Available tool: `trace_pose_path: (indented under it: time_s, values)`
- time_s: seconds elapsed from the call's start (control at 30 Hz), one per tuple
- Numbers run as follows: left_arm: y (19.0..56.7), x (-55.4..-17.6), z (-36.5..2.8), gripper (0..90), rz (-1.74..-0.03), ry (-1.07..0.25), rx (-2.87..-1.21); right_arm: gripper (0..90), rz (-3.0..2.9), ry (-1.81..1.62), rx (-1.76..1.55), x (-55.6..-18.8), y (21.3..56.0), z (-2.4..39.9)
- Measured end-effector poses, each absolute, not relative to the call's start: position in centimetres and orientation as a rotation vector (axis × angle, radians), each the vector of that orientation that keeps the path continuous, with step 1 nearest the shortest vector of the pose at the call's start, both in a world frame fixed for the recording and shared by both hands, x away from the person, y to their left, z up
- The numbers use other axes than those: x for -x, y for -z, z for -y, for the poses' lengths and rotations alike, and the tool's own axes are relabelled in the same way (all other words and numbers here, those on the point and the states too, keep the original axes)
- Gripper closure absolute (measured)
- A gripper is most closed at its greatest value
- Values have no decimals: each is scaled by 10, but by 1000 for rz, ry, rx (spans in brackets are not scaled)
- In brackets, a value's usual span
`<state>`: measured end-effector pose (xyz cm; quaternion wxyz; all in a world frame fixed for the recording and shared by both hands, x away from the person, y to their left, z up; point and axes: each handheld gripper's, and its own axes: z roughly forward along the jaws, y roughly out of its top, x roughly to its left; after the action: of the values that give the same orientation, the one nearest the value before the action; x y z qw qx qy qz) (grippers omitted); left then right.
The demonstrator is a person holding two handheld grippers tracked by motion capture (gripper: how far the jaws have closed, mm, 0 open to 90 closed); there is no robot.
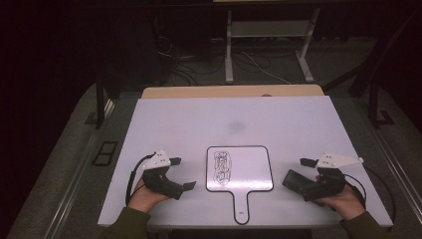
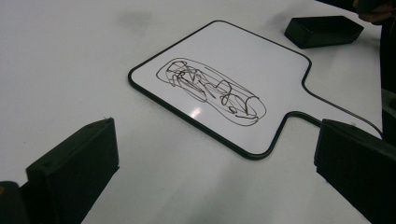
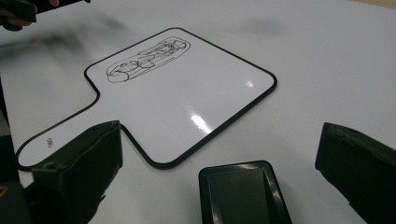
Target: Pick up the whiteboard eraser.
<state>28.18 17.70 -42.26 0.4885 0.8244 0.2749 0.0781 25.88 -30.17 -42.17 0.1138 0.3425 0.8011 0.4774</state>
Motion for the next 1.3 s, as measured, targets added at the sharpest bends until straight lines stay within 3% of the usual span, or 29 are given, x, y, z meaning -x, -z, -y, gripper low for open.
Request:
trace_pose_path:
  time_s: [1.3]
  values:
    - [424, -279, -173, 0, -668, -192, -2037, 0, -2447, -1333, -998, -274, 413, 317]
